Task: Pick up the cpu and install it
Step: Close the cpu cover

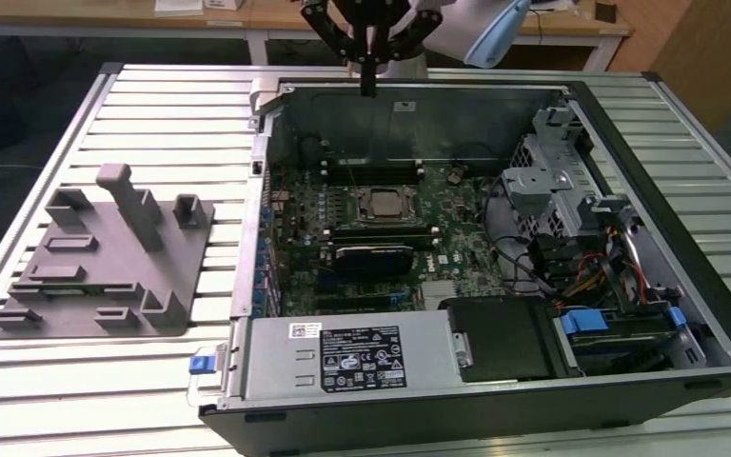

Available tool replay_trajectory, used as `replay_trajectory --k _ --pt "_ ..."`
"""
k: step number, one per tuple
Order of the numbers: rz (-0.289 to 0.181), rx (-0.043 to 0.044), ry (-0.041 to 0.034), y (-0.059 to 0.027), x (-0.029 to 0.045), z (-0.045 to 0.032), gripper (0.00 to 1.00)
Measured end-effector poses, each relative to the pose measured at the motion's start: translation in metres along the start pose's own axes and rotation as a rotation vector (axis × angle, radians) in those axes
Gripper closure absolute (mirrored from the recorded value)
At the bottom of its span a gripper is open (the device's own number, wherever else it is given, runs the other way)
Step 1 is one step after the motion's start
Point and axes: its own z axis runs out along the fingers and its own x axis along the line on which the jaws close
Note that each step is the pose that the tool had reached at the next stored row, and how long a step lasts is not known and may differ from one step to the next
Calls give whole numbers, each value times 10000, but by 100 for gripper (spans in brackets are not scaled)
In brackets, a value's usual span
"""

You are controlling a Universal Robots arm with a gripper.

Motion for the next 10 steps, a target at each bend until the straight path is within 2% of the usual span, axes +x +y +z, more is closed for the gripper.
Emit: replay_trajectory --k 5,10 --pt "-1 -5 -81 -2 0 77 89" --pt "-2 -17 -207 -3 0 132 89"
